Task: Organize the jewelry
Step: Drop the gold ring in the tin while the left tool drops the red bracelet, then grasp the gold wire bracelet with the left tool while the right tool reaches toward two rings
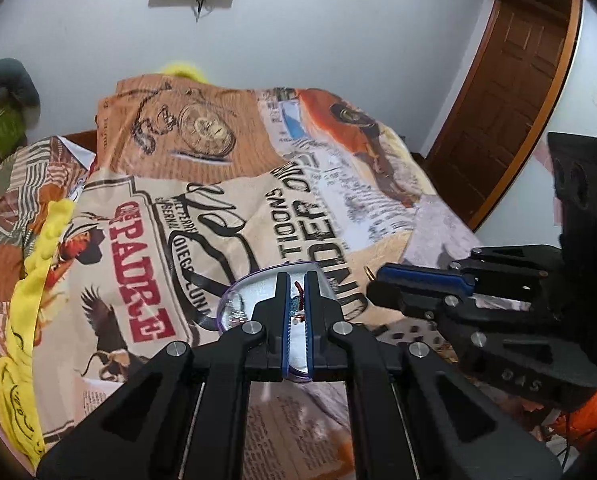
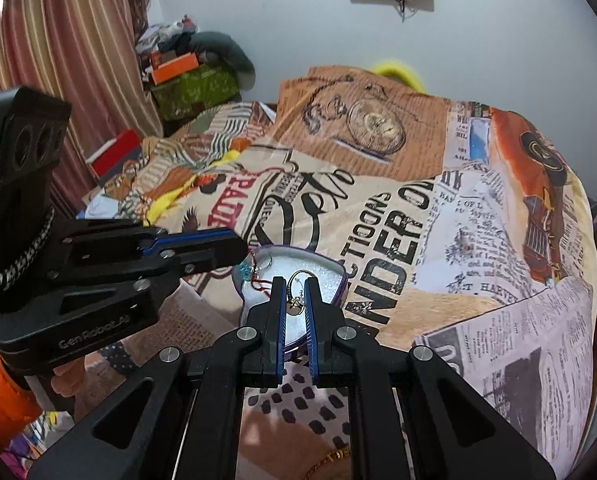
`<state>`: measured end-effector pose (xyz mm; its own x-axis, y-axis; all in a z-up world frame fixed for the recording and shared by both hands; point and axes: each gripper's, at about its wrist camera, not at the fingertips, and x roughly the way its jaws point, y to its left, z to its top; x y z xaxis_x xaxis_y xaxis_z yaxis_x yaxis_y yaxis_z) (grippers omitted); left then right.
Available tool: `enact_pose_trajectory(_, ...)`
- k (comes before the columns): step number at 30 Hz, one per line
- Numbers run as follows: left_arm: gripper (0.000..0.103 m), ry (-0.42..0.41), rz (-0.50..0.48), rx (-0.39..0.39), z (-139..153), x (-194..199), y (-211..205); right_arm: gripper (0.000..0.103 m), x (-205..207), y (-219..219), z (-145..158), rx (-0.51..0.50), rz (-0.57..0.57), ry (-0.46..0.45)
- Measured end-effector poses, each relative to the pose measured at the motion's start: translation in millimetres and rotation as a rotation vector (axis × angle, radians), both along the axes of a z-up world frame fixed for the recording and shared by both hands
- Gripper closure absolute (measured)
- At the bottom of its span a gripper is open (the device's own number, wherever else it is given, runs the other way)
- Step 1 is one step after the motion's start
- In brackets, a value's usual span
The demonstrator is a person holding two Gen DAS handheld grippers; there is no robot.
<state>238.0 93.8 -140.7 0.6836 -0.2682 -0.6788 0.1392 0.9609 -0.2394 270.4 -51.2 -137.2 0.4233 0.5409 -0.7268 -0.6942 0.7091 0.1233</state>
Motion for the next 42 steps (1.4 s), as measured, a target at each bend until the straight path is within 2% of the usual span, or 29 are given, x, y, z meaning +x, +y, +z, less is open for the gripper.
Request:
enact_pose_trajectory(9,0.099,0.057,-0.013,0.046,-21,15,1,0.095,-1,16,-22,-0.085,0.039,0.020)
enact_pose_trajectory(14,0.098,0.062,0.020,0.068,-24,13,5,0.095,-3,22,-28,-0.103,0.055,0.027)
enact_pose_trajectory(22,0.084,0.040,0.051,0.137,-20,-3,12,0.095,-4,28,-31,-0.116,0.075,0.035)
enact_pose_trajectory(26,0.071,0.038,0.056,0.164,-20,-12,13,0.095,-6,33,-31,-0.125,0.096,0.033)
enact_pose_trajectory(33,0.064,0.041,0.084,0.196,-16,-29,20,0.095,-14,38,-29,-0.153,0.110,-0.010)
enact_pose_trajectory(35,0.063,0.039,0.091,0.195,-13,-33,23,0.092,-13,38,-28,-0.159,0.110,-0.005)
enact_pose_trajectory(37,0.062,0.036,0.098,0.194,-10,-37,25,0.085,-13,37,-27,-0.172,0.098,-0.011)
enact_pose_trajectory(42,0.062,0.025,0.105,0.183,0,-45,25,0.083,-18,27,-12,-0.150,0.066,-0.034)
